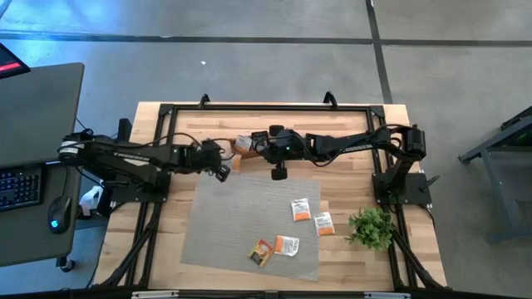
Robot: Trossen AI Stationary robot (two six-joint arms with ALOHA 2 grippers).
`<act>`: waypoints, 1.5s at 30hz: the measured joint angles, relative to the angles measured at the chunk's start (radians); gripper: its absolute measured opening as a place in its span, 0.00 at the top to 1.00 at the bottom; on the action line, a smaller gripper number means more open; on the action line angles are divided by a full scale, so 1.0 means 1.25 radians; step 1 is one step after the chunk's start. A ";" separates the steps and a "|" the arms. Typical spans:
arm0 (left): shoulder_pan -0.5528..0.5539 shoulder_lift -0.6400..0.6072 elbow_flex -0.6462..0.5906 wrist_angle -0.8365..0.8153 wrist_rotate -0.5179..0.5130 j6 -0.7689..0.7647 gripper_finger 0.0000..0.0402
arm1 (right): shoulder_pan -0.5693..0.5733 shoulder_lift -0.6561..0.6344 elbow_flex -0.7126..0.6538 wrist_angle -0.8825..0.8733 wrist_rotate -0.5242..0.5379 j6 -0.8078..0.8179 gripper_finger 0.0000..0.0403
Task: Pick & Place Tea
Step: Put the orange tea bag into the left section of the wooden organizer
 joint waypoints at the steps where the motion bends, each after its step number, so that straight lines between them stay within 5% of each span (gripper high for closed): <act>1: 0.000 0.001 0.017 -0.002 -0.021 0.048 1.00 | 0.000 0.000 0.000 0.000 -0.005 0.011 0.99; 13: 0.006 0.002 0.179 0.005 -0.277 0.501 1.00 | 0.030 0.000 0.000 -0.146 0.006 0.216 0.99; 25: 0.205 0.002 0.200 0.017 -0.086 0.624 1.00 | 0.050 -0.077 -0.023 -0.228 -0.002 0.240 0.98; 33: 0.262 0.054 0.202 0.040 0.024 0.738 1.00 | -0.016 -0.165 -0.294 0.187 -0.165 0.221 0.99; 37: 0.262 0.111 0.202 0.039 0.029 0.780 1.00 | -0.052 -0.166 -0.359 0.350 -0.230 0.224 0.99; 45: 0.250 0.218 0.202 0.082 -0.043 0.895 1.00 | -0.072 -0.167 -0.366 0.331 -0.234 0.217 0.99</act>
